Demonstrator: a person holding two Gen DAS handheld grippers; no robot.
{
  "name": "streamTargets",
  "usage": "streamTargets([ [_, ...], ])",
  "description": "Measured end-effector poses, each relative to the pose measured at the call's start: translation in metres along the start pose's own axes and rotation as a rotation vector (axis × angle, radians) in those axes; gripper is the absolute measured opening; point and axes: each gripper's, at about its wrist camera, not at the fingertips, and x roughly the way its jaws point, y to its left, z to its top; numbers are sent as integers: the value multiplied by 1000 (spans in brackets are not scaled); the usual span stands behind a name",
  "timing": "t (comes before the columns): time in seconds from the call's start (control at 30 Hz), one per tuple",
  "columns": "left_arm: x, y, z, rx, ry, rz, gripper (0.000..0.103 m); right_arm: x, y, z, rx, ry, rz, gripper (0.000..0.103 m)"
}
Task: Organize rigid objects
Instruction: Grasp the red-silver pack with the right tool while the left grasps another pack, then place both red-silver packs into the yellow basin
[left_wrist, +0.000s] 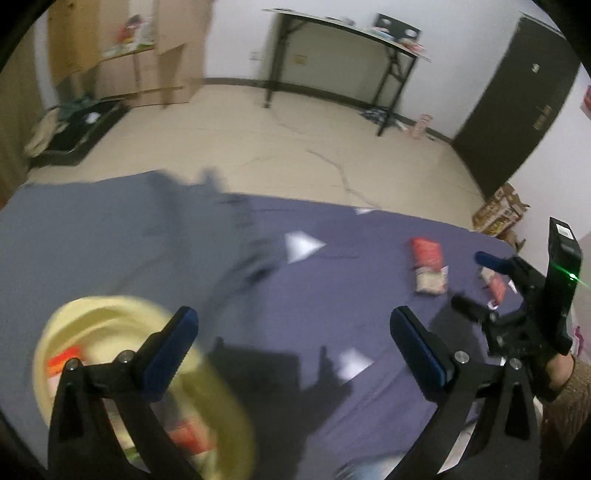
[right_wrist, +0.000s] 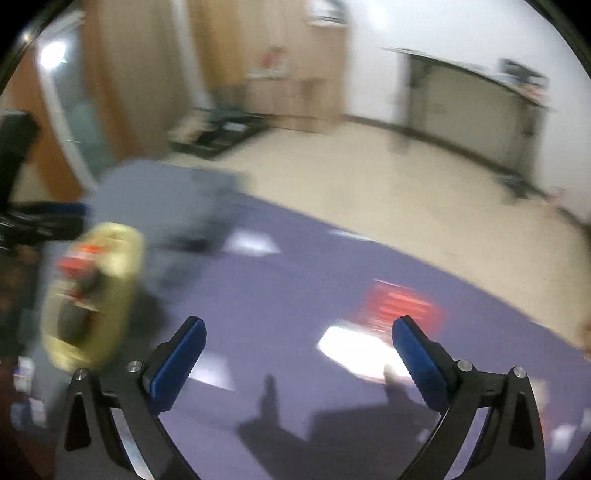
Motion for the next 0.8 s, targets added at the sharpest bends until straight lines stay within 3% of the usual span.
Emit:
streamTargets([
  [0.1,52,-70,0,55,20,17,103,-7,-74,-35,69,40,-151,103],
  [0.13,65,-86,1,76,24,7,103,-10,-90,-46,93,47,-165,103],
  [0.23,104,-137,0,154,38,11,103,-11,-125,-74,167,41,-152,103],
  [0.33,145,-174,-1,220,108,3,103,-5,-134,-86,186,48,-120,103],
  [0.47,175,-200,-4,270,127,55,103,7,-157,-98,221,79,-96,103],
  [0.6,195,-201,1,231,129,85,101,14,-173,-100,211,129,-126,103],
  [0.63,198,-198,4,212,122,89,71,14,-184,-104,200,130,-135,102],
  [0.67,199,-196,7,202,116,92,56,14,-185,-107,184,128,-150,99],
  [0.7,198,-196,10,201,105,104,56,12,-184,-107,165,127,-187,73],
  [0.73,196,-192,15,174,108,74,56,11,-180,-105,138,117,-220,62],
  [0.8,190,-185,20,123,130,23,56,11,-174,-100,123,114,-206,58],
])
